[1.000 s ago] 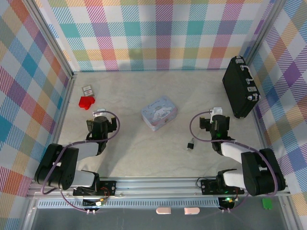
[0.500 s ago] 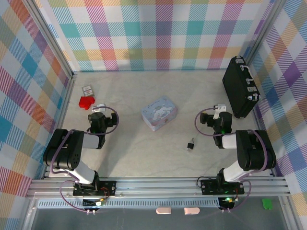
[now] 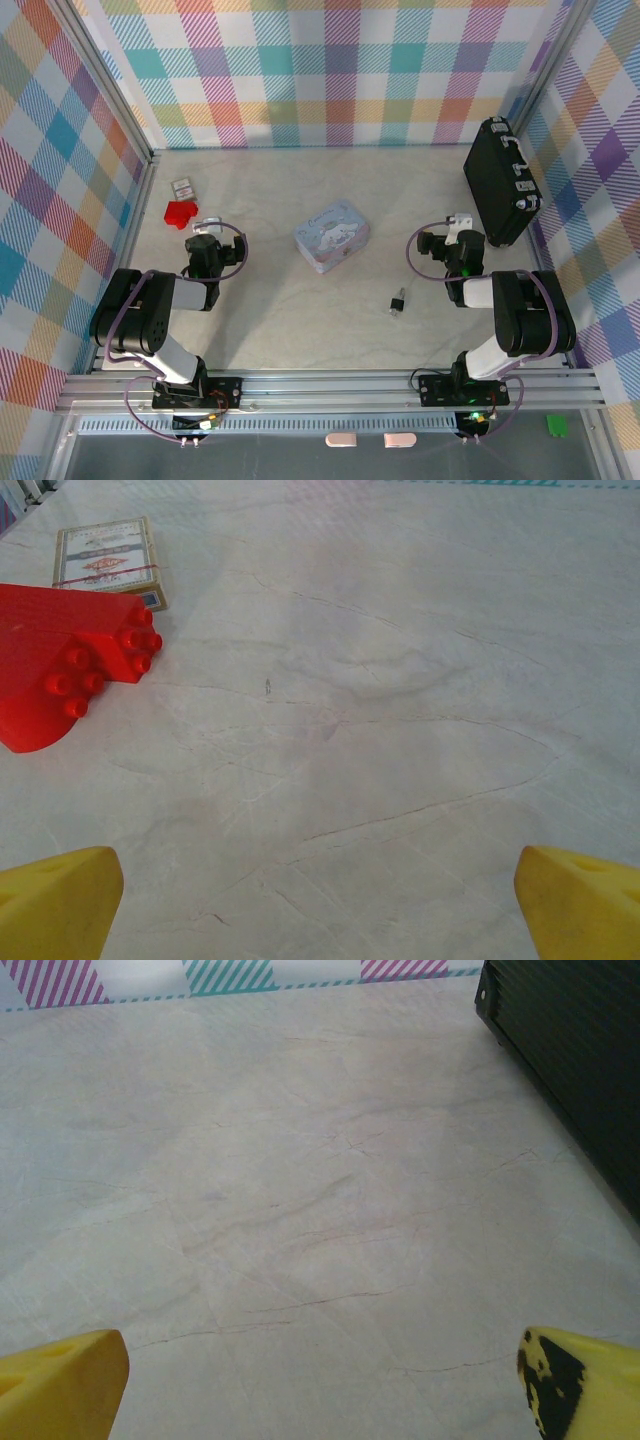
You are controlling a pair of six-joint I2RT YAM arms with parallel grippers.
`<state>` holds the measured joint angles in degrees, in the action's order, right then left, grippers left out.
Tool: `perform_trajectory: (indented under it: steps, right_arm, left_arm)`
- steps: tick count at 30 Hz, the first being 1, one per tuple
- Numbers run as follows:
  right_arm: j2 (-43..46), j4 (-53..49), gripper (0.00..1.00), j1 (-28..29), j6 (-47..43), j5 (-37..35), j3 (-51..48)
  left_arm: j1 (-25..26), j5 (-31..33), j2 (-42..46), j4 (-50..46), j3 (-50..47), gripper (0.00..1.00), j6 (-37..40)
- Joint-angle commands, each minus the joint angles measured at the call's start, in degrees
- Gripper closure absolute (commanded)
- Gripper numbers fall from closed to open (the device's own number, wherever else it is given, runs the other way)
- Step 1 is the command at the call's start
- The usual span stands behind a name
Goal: Unlock a padlock with a key
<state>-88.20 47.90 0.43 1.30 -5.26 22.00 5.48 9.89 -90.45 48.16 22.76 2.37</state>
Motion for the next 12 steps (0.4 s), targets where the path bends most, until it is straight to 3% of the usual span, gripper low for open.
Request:
perform_trajectory:
  steps: [1,12]
  right_arm:
    - [0.41,0.62,0.01,0.22,0.81,1.15,0.93]
    - [0.53,0.56,0.01,0.4,0.74,1.12,0.99]
  left_arm:
    - [-0.29,-0.72,0.02,1.06,0.79,0.0,-0.7]
    - [-0.29,-0.73,0.02,1.06,0.8,0.0,-0.7]
